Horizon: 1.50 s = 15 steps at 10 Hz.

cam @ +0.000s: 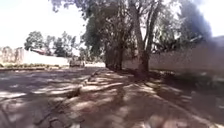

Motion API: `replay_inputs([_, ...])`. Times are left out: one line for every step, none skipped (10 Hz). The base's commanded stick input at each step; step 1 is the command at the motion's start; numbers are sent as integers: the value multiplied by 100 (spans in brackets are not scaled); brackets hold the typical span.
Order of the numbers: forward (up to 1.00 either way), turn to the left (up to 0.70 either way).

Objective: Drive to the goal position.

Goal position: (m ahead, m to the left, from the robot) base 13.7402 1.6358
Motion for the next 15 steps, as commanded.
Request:
replay_inputs([70, 0])
replay_inputs([70, 0])
replay_inputs([70, 0])
replay_inputs([70, 0])
replay_inputs([70, 0])
replay_inputs([70, 0])
replay_inputs([70, 0])
replay_inputs([70, 0])
replay_inputs([70, 0])
replay_inputs([70, 0])
replay_inputs([70, 0])
replay_inputs([70, 0])
replay_inputs([70, 0])
replay_inputs([70, 0])
replay_inputs([70, 0])
